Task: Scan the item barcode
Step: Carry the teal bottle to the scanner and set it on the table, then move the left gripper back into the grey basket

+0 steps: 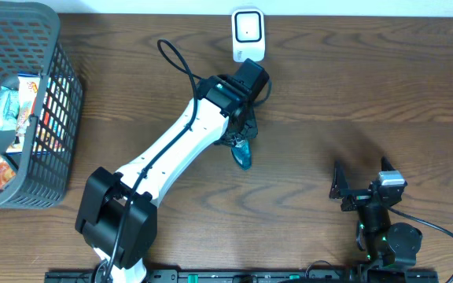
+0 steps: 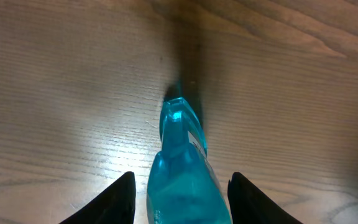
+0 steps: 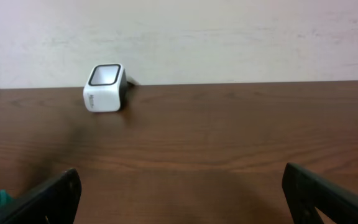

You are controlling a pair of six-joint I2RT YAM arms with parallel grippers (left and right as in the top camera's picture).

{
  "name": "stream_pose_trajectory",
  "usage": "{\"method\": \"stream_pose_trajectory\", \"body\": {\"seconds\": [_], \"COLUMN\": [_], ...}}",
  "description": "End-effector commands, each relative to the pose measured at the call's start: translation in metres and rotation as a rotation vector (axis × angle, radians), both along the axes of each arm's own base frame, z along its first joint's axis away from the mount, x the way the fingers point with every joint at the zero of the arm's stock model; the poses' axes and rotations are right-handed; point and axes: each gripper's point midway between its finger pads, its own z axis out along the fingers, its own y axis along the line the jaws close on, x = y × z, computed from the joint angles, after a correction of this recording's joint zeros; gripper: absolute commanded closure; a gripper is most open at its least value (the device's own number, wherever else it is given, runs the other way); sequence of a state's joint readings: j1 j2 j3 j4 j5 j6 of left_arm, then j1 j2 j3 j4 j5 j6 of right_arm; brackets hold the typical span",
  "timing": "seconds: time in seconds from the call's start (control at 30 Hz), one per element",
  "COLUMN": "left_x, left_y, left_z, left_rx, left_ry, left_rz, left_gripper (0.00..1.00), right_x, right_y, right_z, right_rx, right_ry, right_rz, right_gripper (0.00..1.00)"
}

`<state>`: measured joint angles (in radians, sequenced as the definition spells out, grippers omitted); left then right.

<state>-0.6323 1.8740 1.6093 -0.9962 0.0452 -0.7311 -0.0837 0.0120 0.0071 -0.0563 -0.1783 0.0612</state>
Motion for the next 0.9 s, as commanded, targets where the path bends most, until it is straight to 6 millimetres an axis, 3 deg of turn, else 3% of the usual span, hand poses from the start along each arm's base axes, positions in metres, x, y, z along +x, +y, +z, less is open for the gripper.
{"method": "stream_pose_trajectory", "body": {"seconds": [0.0, 0.2, 0.23, 0.37, 0.53, 0.63, 0.7, 0.8, 0.87], "left_x": [0.004, 0.007, 0.008, 0.015, 0.02, 0.026, 0.035, 0.056, 0.067], "left_y": [0.002, 0.0, -0.001, -0.005, -0.009, -0.007, 0.003, 0.041, 0.082], "left_z": [0.004, 0.005, 0.005, 0.011, 0.034, 0.069, 0.103, 0.167, 0.217], "left_rx": [0.022, 0.013, 0.009, -0.009, -0.017, -0.026, -0.023, 0.036, 0.093], "left_ry": [-0.033, -0.045, -0.05, -0.077, -0.114, -0.175, -0.249, -0.421, -0.561], "left_rz": [-0.009, -0.008, -0.008, -0.012, -0.068, -0.13, -0.138, -0.059, 0.057], "left_gripper": [0.52, 0.39, 0.35, 0.0, 0.02, 0.02, 0.02, 0.02, 0.02], "right_x": [0.0, 0.0, 0.0, 0.0, 0.0, 0.0, 0.0, 0.0, 0.0], "right_y": [0.0, 0.0, 0.0, 0.0, 0.0, 0.0, 0.0, 0.0, 0.0], "right_z": [-0.001, -0.001, -0.001, -0.001, -0.001, -0.001, -0.001, -0.001, -0.001], "right_rx": [0.012, 0.012, 0.012, 0.012, 0.012, 0.012, 0.012, 0.012, 0.012], "right_ry": [0.002, 0.002, 0.002, 0.002, 0.002, 0.002, 0.002, 0.002, 0.002], "right_rz": [-0.002, -0.002, -0.002, -0.002, -0.002, -0.002, -0.002, -0.002, -0.002], "right_gripper": [0.01, 0.01, 0.01, 0.01, 0.01, 0.01, 0.01, 0.01, 0.01]}}
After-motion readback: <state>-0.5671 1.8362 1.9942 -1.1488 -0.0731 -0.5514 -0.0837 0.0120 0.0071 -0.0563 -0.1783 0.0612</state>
